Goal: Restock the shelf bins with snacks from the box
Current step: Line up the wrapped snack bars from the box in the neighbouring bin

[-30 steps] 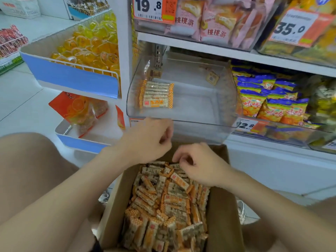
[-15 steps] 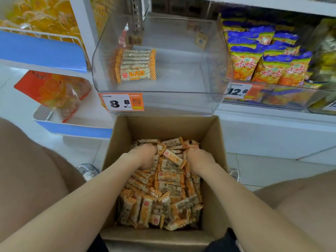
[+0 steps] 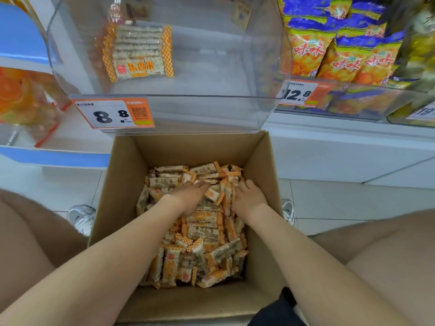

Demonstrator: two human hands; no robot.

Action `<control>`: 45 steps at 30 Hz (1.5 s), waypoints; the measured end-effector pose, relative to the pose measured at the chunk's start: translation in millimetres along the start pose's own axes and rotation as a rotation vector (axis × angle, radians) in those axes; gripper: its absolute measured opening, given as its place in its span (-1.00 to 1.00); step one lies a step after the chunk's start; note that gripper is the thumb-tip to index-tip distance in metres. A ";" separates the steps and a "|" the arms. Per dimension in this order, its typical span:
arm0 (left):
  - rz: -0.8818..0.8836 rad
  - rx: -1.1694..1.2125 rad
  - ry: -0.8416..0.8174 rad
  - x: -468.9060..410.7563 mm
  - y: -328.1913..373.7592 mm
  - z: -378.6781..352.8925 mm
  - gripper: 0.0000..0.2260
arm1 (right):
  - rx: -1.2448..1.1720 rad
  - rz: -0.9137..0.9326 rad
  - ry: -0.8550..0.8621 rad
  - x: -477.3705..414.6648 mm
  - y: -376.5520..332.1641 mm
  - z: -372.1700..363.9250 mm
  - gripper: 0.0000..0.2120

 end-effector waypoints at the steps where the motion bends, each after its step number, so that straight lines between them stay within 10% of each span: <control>1: 0.012 -0.001 0.000 -0.7 -1.4 -3.1 -0.15 | -0.014 0.003 -0.023 1.1 0.2 -0.6 -0.52; 7: 0.040 -0.100 0.016 2.9 -4.7 1.0 -0.53 | -0.623 -0.057 0.066 4.8 14.6 29.3 -0.75; 17: 0.134 0.407 0.201 22.6 -22.1 30.4 -0.72 | -1.224 -0.258 0.291 17.5 42.3 55.5 -0.37; 32: 0.162 1.180 0.161 115.6 -25.7 136.9 -0.59 | -1.283 -0.075 0.651 68.8 52.1 137.1 -0.71; 45: 0.029 0.910 0.572 222.1 -16.4 254.8 -0.76 | -1.383 0.068 1.004 124.5 37.5 211.5 -0.77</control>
Point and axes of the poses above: each hand's wrist, its own x-axis away from the middle knuckle, its own z-axis out of the back of the hand, y = z × x, the point moved 5 cm from there along -x, towards the middle knuckle, and after that the axes turned 11 degrees about y, right-handed, at the moved point
